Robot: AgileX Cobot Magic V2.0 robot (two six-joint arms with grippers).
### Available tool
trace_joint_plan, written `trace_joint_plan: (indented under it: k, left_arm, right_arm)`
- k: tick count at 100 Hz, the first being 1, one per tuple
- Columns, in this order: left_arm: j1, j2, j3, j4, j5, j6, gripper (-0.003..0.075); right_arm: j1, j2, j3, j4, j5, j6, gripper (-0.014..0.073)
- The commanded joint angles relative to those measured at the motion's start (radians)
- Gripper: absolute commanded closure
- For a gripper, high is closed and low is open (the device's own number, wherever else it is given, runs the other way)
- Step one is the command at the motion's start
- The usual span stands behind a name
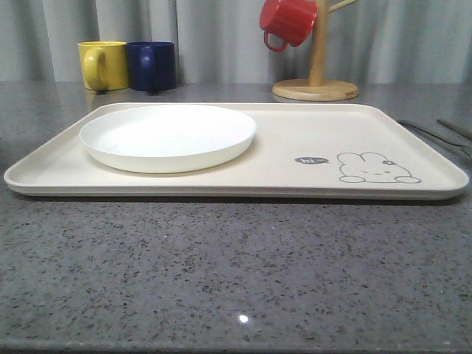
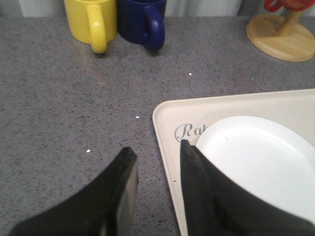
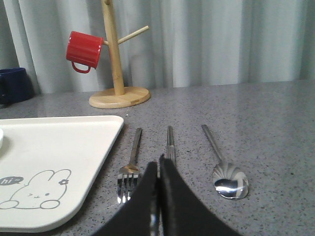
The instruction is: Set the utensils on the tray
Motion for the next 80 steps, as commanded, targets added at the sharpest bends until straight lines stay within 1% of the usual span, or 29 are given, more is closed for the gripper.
trace_joint_plan:
  k: [1,13,30,44,57,62,69,80]
  left_arm:
    - [0.001,-0.133,0.079,0.005,-0.171,0.001,0.0499]
    - [0.001,-0.273,0.231,0.015,-0.245,0.001,0.0499]
    - [0.001,-0.461,0.391,0.015,-0.254,0.001,0.0499]
    - [0.001,-0.598,0.486,0.015,-0.280,0.001,0.0499]
    - [0.001,-0.698,0.530,0.015,-0.307,0.001,0.0503]
    - [0.001,-0.723,0.535,0.015,-0.309,0.001,0.0519]
    - [0.001,-0.744,0.535,0.020,-0.309,0.001,0.0560]
    - [0.001,-0.747,0.535,0.021,-0.309,0.001,0.0661]
  right_arm:
    - [0.000,-0.022,-0.018,-0.002,-0.083,-0.008,0.0662]
    - [0.000,-0.022,-0.018,-0.002,-0.083,-0.008,0.0662]
    - [0.000,-0.022,-0.018,-0.002,-0.083,-0.008,0.0662]
    - [0.000,-0.022,-0.018,-0.002,-0.083,-0.008,0.0662]
    - [0.000,-0.022,-0.018,-0.002,-0.083,-0.008,0.0662]
    - [0.000,-0.022,-0.018,-0.002,-0.083,-0.008,0.0662]
    - [0.000,-0.022,-0.018,-0.002,-0.083,-0.008,0.0662]
    - [0.000,-0.022,-0.018,-0.002,-0.083,-0.008,0.0662]
